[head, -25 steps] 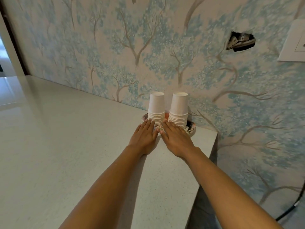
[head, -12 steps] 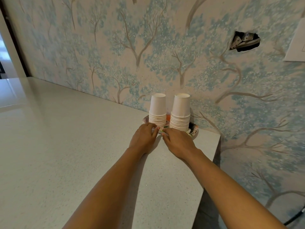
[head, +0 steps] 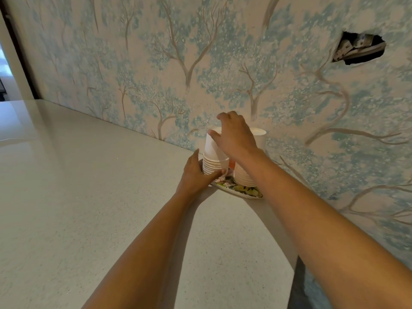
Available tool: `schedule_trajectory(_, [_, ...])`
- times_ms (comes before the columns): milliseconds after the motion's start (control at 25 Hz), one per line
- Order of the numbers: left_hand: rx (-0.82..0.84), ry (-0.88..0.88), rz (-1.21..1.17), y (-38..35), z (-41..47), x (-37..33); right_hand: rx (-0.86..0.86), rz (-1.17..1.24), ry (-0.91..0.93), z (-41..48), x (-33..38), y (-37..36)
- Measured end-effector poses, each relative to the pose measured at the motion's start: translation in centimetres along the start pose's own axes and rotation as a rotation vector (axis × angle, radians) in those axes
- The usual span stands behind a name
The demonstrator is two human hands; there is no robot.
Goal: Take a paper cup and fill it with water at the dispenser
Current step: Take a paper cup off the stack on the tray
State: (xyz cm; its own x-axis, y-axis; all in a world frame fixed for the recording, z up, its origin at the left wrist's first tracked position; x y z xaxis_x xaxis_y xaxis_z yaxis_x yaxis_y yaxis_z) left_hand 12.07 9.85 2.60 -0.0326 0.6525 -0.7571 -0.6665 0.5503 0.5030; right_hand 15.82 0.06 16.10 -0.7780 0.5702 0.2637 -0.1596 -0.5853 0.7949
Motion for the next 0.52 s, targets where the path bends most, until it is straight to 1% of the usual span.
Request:
schedule_trajectory(120, [0.044,-0.09,-0.113,-0.4,0.4,-0.6,0.112,-0.153,-0.043,1.8,-0.9,-1.6])
schedule_trajectory(200, [0.039,-0.085,-0.14,-0.3,0.4,-0.7,0.129,-0.202,-0.031,2.2,-0.9,-2.3])
schedule_trajectory(360, [-0.006,-0.052,-0.236,0.0,0.4,-0.6,0.11,-0.122,-0.057,2.5,-0.9,-2.4])
schedule_trajectory(520, [-0.013,-0.038,-0.217,0.1,0.3,-0.5,0.093,-0.055,-0.085,2.4,-0.8,-2.1])
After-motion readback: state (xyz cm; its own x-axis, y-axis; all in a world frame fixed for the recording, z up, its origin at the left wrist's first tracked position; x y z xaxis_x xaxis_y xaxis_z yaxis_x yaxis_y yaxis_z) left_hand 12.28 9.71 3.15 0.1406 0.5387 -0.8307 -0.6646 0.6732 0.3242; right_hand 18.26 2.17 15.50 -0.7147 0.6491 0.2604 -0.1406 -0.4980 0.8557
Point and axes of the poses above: each hand's wrist, its own z-axis towards the middle knuckle, its own y-axis out of the back of the hand, x = y × z, the point moved 8 cm from there along z, towards the middle knuckle, and after that the axes turned 5 degrees about -y, right-handed, at the moved point
